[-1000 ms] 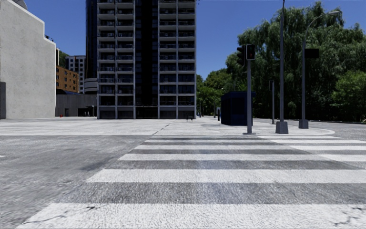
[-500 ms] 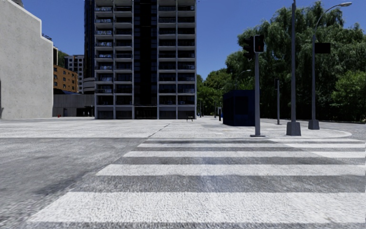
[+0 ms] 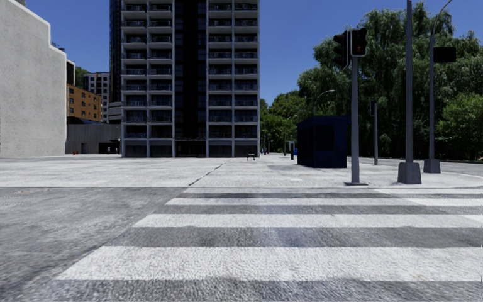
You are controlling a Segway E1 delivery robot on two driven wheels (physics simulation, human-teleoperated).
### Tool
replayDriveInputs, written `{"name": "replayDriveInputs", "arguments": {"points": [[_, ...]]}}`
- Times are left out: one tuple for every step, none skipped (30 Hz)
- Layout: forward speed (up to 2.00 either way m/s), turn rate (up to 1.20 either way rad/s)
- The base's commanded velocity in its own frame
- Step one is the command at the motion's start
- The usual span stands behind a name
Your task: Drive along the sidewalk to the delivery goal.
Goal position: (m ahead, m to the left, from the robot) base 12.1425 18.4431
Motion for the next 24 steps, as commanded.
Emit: {"name": "replayDriveInputs", "arguments": {"points": [[2.0,0.0],[2.0,0.0],[2.0,0.0],[2.0,0.0],[2.0,0.0],[2.0,0.0],[2.0,0.0],[2.0,0.0],[2.0,0.0],[2.0,0.0],[2.0,0.0],[2.0,0.0],[2.0,0.0],[2.0,0.0],[2.0,0.0],[2.0,0.0],[2.0,0.0],[2.0,0.0],[2.0,0.0],[2.0,0.0],[2.0,0.0],[2.0,0.0],[2.0,0.0],[2.0,0.0]]}}
